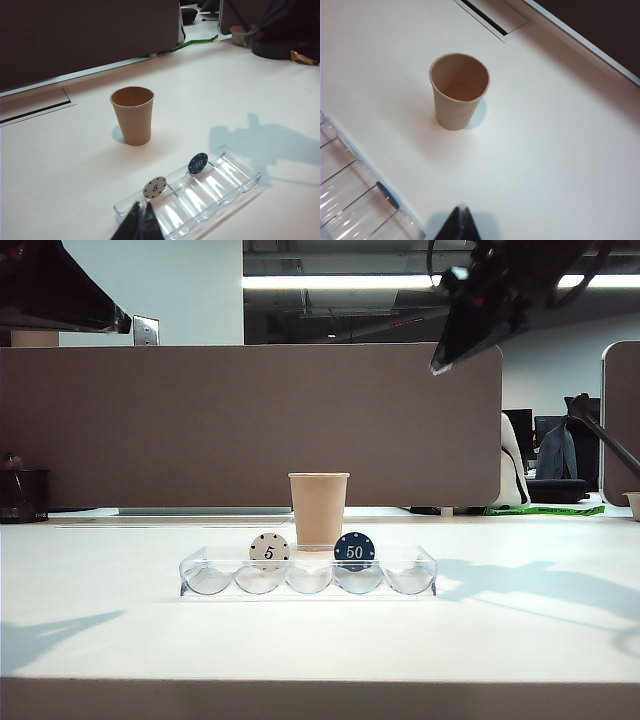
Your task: Pick up the chip with the greater value and put it into the paper cup.
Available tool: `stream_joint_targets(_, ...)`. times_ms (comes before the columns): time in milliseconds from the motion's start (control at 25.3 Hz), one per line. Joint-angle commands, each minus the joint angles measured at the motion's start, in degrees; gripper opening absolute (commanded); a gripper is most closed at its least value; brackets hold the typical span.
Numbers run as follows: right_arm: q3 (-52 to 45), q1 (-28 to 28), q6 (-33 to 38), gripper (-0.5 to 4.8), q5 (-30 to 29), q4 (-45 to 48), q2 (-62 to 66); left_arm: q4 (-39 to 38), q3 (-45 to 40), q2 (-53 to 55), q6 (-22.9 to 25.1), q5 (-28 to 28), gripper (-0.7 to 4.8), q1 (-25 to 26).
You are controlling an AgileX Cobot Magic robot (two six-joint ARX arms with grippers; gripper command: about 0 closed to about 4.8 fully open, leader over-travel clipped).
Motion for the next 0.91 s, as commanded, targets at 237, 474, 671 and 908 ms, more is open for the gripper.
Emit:
stream_joint_targets(237,0.4,0.0,1.6,-0.06,-4.9,5.8,6.5,-0.6,0.2,0.0,-0.2,2.4,-0.05,0.0)
stream_joint_targets(474,2.8,0.0,-4.8,-0.05,-8.0,7.0,7.7,-1.9,0.2,0.7,-0.2,2.5,-0.06,0.0)
stream_joint_targets(671,14.8,-0.2,-14.6,-0.05,-9.4,-6.7,13.6,-2.0,0.2,3.1,-0.2,4.6,-0.06,0.0)
stream_joint_targets(908,24.8,-0.3,-24.2,-0.04,-11.9,-20.5,20.7,-2.4,0.2,4.7,-0.2,4.6,-0.06,0.0)
